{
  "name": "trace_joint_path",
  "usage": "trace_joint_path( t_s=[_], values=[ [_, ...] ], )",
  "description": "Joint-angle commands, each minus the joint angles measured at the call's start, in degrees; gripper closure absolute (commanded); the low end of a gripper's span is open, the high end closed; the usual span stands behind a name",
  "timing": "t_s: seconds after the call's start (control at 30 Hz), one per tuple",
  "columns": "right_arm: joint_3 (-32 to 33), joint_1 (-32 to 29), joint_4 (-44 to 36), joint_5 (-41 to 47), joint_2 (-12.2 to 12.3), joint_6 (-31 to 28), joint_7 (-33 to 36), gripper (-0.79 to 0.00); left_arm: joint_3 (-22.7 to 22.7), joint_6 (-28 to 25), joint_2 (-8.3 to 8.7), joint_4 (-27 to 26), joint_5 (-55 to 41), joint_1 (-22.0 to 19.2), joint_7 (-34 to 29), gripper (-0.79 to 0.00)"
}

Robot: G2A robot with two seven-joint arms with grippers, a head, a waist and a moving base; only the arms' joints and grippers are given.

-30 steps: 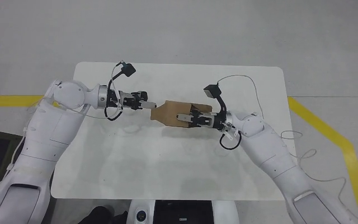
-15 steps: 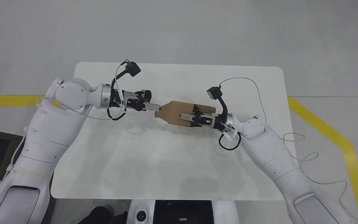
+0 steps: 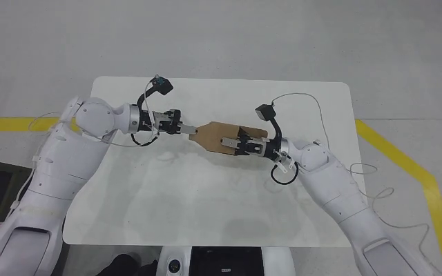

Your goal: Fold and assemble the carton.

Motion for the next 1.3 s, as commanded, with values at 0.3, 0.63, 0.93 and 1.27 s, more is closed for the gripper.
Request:
trace_joint_path(
  t_s=[0.3,0.63,0.93,1.27],
  values=[
    [-1.1,0.9,-0.7,1.6,-0.8,-0.3,0.1,0.0,0.8,-0.4,-0.09,-0.7,-2.1,0.4,-2.1,-0.785],
    [-2.5,1.8,-0.4,3.0,-1.7,-1.2,0.5,0.0,0.9,-1.2,-0.01,-1.9,-3.8,0.8,-3.3,-0.785],
    [-3.2,2.2,-0.1,5.0,-2.2,-1.9,2.1,0.0,1.4,-1.2,-0.1,-2.0,-4.8,0.8,-3.6,-0.785],
    [-2.7,2.2,0.7,5.9,-2.3,-1.9,3.5,0.0,1.9,-1.4,-0.19,-0.7,-4.4,0.5,-3.7,-0.785]
  ],
)
